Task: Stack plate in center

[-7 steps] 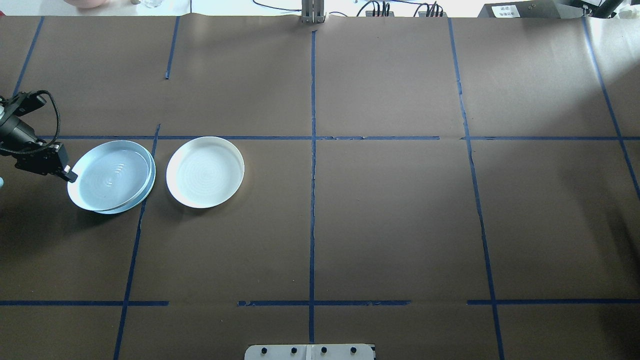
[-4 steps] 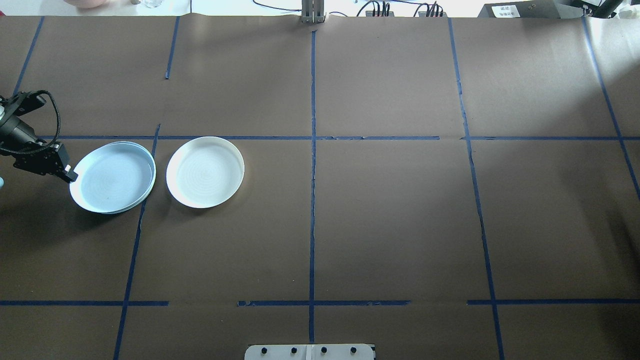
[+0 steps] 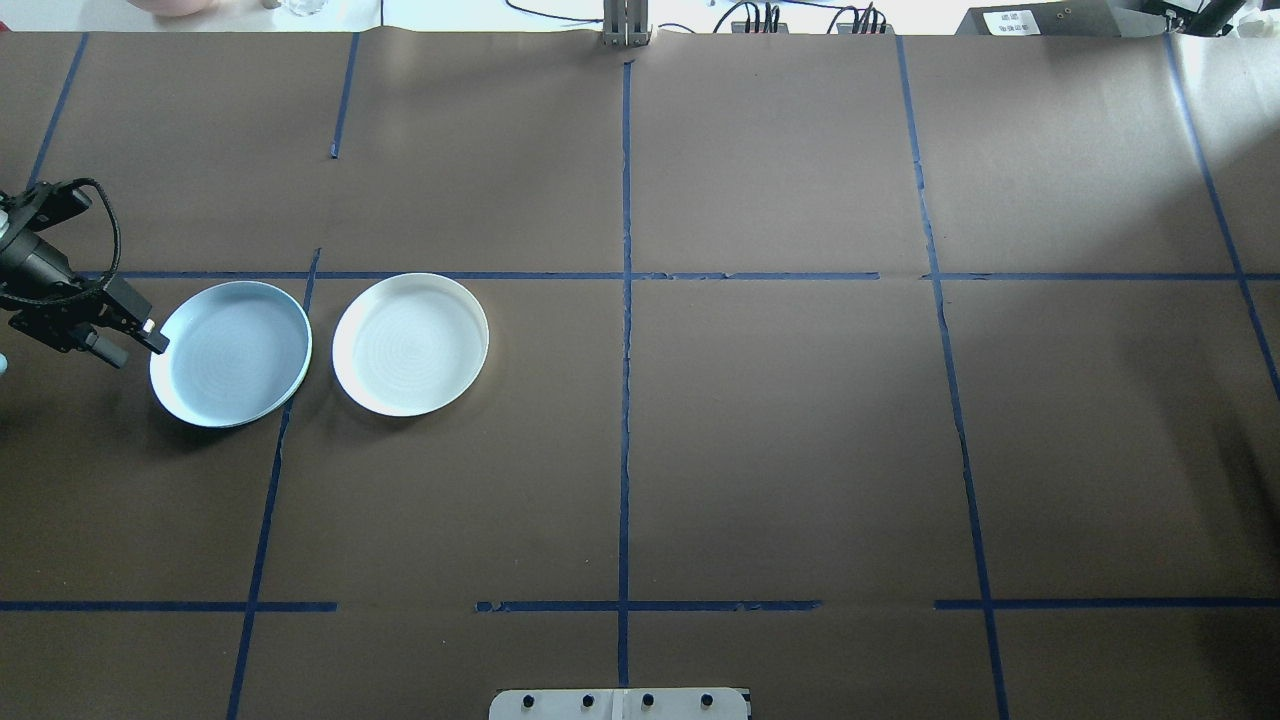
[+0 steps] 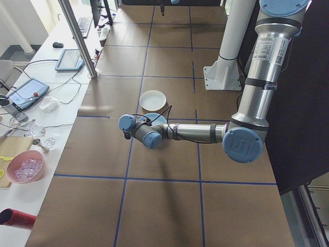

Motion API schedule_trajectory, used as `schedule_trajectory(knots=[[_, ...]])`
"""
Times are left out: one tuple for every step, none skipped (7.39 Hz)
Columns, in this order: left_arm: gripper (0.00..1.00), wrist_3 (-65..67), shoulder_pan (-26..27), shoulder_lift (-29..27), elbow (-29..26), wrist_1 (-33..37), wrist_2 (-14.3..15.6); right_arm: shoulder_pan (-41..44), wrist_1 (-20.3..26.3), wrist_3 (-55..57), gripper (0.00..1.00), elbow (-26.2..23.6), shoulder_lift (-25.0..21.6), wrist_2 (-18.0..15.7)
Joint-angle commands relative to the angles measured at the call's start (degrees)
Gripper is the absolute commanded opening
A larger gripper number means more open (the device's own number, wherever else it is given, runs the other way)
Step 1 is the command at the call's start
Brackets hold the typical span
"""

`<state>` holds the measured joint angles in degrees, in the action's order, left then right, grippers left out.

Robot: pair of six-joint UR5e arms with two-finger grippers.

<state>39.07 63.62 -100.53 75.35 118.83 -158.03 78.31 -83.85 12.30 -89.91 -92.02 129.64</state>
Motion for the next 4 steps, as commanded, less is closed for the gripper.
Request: schedule_trajectory(knots=[[0.90,5.80,0.01,-1.67,1.46,-0.09,0.08,0.00,0.00,0.00,1.00,0.00,0.00,0.00],[0.91,11.84,0.01,-4.38,2.69,-0.18,0.35,0.00,0.00,0.00,1.00,0.00,0.00,0.00],[0.95,16.34,-0.60,-6.76,3.22,-0.18,0.70,0.00,0.00,0.00,1.00,0.00,0.00,0.00],[1.00,22.65,-2.61,-9.22,4.88,-0.27,4.01,0.00,0.00,0.00,1.00,0.00,0.00,0.00]])
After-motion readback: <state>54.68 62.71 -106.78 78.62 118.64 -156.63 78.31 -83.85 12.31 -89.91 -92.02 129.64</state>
